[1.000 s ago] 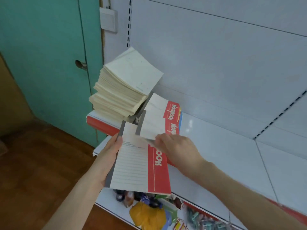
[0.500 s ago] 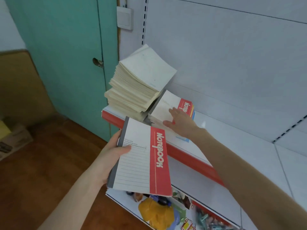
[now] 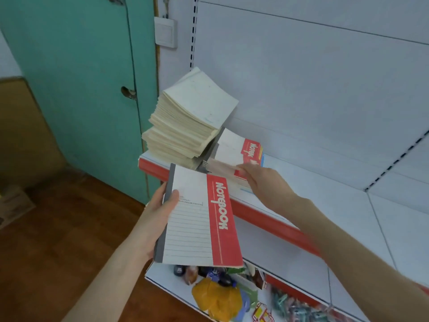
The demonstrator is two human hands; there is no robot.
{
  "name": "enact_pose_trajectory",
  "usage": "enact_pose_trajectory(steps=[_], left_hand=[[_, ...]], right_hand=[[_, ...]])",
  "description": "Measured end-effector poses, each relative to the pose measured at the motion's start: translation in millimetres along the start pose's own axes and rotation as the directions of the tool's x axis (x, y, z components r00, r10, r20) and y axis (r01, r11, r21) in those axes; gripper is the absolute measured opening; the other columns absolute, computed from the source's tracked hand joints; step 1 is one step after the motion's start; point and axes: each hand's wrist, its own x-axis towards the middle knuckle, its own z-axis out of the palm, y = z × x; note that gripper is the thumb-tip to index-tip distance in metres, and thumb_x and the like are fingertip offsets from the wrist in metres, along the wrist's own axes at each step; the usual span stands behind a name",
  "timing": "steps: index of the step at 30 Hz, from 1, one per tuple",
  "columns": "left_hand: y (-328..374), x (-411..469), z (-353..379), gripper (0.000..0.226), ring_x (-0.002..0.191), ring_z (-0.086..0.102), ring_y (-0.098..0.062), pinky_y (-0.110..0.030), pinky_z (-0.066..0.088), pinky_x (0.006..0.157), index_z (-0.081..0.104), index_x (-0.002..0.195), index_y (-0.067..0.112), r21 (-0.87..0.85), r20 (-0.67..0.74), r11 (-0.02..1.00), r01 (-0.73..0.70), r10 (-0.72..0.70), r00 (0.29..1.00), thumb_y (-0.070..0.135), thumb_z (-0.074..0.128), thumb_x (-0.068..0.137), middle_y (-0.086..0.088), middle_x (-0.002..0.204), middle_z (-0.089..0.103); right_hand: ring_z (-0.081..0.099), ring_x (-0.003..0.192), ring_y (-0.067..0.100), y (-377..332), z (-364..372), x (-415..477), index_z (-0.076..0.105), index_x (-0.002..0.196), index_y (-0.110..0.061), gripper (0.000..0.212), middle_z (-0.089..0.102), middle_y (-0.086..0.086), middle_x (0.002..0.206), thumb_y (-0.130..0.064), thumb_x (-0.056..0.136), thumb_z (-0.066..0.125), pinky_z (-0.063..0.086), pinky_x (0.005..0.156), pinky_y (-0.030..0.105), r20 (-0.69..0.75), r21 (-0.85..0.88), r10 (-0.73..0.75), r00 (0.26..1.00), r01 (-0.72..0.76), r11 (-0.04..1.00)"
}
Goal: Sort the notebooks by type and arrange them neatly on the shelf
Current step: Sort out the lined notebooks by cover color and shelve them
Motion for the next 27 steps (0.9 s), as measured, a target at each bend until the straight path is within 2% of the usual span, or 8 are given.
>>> enact_pose_trajectory(steps=[3, 6, 10, 13, 15, 18, 20, 27], left_hand=[[1, -7, 16, 0.030, 0.089, 0.065, -0.013, -0.029, 0.051, 0.061, 0.048, 0.119, 0.042, 0.006, 0.029, 0.999, -0.042, 0.042, 0.999, 0.050, 0.035, 0.093, 0.001, 0.103, 0.066], [-1, -9, 40, 0.032, 0.087, 0.065, -0.010, -0.029, 0.049, 0.062, 0.048, 0.118, 0.043, -0.013, 0.073, 0.996, -0.092, 0.093, 0.993, 0.053, 0.040, 0.089, 0.004, 0.105, 0.065], [-7, -9, 85, 0.045, 0.095, 0.062, -0.008, -0.025, 0.048, 0.066, 0.043, 0.131, 0.036, -0.018, 0.126, 0.986, -0.168, 0.169, 0.977, 0.022, 0.056, 0.090, 0.008, 0.113, 0.063], [-11, -13, 121, 0.051, 0.096, 0.061, -0.007, -0.023, 0.046, 0.066, 0.043, 0.133, 0.034, -0.026, 0.186, 0.983, -0.180, 0.182, 0.966, 0.006, 0.053, 0.091, 0.008, 0.113, 0.063], [-14, -17, 149, 0.051, 0.096, 0.062, -0.008, -0.023, 0.046, 0.066, 0.044, 0.132, 0.036, -0.026, 0.219, 0.981, -0.193, 0.194, 0.956, 0.006, 0.052, 0.091, 0.010, 0.109, 0.065], [-19, -26, 204, 0.048, 0.091, 0.064, -0.004, -0.019, 0.048, 0.066, 0.046, 0.129, 0.036, -0.042, 0.265, 0.971, -0.236, 0.239, 0.934, 0.007, 0.051, 0.091, 0.011, 0.108, 0.066], [-26, -35, 251, 0.047, 0.089, 0.064, -0.004, -0.020, 0.048, 0.064, 0.044, 0.129, 0.035, -0.066, 0.303, 0.969, -0.236, 0.245, 0.921, 0.008, 0.051, 0.091, 0.010, 0.106, 0.066], [-65, -70, 425, 0.043, 0.079, 0.064, 0.001, -0.012, 0.049, 0.051, 0.042, 0.129, 0.035, -0.057, 0.476, 0.979, -0.194, 0.198, 0.857, 0.014, 0.052, 0.093, 0.014, 0.100, 0.063]], right_hand=[[0.049, 0.122, 0.018, -13, 8, -61, 0.044, 0.135, -0.016, 0.042, 0.050, 0.002, 0.136, -0.033, 0.100, 0.027, 0.039, 0.101, 0.028, -0.003, 0.022, -0.150, 0.989, 0.150, 0.988], [0.058, 0.115, 0.020, -6, 28, -104, 0.057, 0.124, -0.012, 0.054, 0.060, 0.004, 0.126, -0.041, 0.100, 0.018, 0.043, 0.097, 0.028, 0.013, -0.054, -0.254, 0.967, 0.254, 0.966], [0.046, 0.125, 0.015, 18, 39, -142, 0.057, 0.125, -0.010, 0.059, 0.054, 0.004, 0.133, -0.050, 0.096, 0.025, 0.030, 0.107, 0.021, -0.005, 0.126, -0.205, 0.979, 0.204, 0.971], [0.044, 0.125, 0.009, 45, 26, -161, 0.058, 0.125, -0.015, 0.050, 0.049, -0.007, 0.133, -0.050, 0.093, 0.040, 0.034, 0.106, 0.022, -0.209, 0.344, 0.086, 0.974, -0.009, 0.939], [0.043, 0.126, 0.009, 74, 15, -171, 0.053, 0.129, -0.018, 0.040, 0.046, -0.006, 0.137, -0.036, 0.094, 0.049, 0.037, 0.103, 0.021, -0.289, 0.472, 0.365, 0.885, -0.200, 0.859], [0.050, 0.116, 0.011, 120, -6, -190, 0.043, 0.135, -0.015, 0.044, 0.049, -0.002, 0.134, -0.028, 0.094, 0.051, 0.043, 0.087, 0.019, -0.189, 0.710, 0.672, 0.716, -0.374, 0.597], [0.056, 0.102, 0.013, 152, -18, -210, 0.045, 0.131, -0.012, 0.040, 0.054, 0.000, 0.124, -0.025, 0.095, 0.051, 0.049, 0.076, 0.020, -0.126, 0.820, 0.750, 0.649, -0.357, 0.447], [0.060, 0.105, 0.020, 270, -57, -311, 0.052, 0.125, -0.013, 0.032, 0.060, -0.002, 0.110, -0.018, 0.094, 0.052, 0.050, 0.094, 0.041, -0.180, 0.849, 0.845, 0.503, -0.355, 0.392]])
